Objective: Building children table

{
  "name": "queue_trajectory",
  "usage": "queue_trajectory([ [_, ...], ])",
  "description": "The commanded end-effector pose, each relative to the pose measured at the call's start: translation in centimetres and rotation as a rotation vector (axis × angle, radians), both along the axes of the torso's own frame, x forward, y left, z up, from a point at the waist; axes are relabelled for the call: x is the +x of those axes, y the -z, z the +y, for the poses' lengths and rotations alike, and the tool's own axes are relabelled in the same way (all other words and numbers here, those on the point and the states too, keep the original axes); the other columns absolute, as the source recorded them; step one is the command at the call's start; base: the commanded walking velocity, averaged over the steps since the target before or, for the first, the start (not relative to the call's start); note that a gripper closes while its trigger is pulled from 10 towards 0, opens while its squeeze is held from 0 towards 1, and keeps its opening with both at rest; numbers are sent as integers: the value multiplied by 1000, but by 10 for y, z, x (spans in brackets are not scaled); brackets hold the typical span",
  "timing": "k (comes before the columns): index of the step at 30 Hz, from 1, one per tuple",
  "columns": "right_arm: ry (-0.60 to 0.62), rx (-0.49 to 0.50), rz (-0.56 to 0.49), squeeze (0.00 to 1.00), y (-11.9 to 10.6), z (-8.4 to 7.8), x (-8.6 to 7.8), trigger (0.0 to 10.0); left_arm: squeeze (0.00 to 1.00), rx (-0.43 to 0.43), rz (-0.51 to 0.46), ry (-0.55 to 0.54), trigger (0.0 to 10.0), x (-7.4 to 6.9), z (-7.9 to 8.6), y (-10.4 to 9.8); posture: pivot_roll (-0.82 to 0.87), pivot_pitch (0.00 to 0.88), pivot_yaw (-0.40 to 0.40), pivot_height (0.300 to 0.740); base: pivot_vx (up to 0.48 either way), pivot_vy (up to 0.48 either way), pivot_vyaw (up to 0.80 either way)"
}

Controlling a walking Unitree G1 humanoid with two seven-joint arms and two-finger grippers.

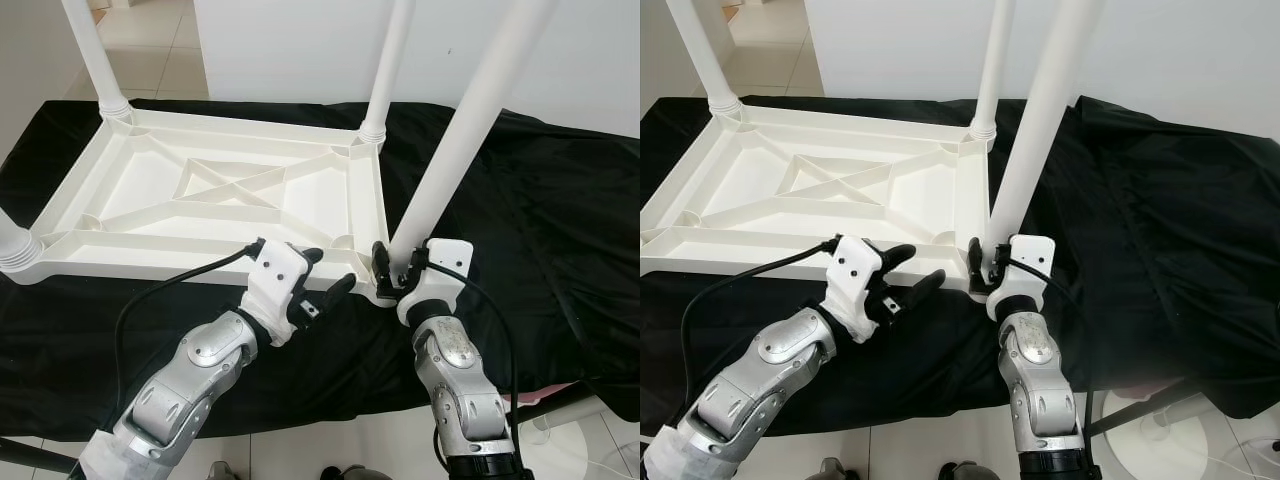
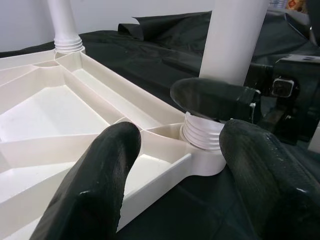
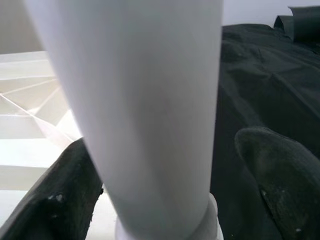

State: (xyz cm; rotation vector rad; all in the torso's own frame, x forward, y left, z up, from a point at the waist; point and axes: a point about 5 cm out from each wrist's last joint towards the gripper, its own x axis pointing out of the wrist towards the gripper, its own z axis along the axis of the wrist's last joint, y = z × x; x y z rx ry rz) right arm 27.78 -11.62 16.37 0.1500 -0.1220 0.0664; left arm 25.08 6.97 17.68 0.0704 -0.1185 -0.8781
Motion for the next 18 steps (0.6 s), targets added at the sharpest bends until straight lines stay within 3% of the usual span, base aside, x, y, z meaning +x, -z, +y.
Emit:
queue_trajectory([
  [1,-7,43,-4,1000,0,4,-2,10000,0,13,3,65,10000,-2,-2,2,-69,78,-46,740,0,0,0],
  [6,-93,9,-24,1000,-1,-4,-3,10000,0,13,-5,65,10000,-3,-3,3,-70,82,-47,740,0,0,0],
  [7,-138,-12,-30,0,0,-6,-3,10000,0,13,-8,65,10000,-4,-3,3,-70,89,-47,740,0,0,0],
  [13,-329,-116,-61,0,0,-13,0,10000,0,9,-21,57,10000,-3,-2,2,-71,90,-43,740,0,0,0],
  [18,-382,-184,-61,0,0,-19,6,10000,0,6,-37,49,10000,-1,-2,1,-68,92,-50,740,0,0,0],
])
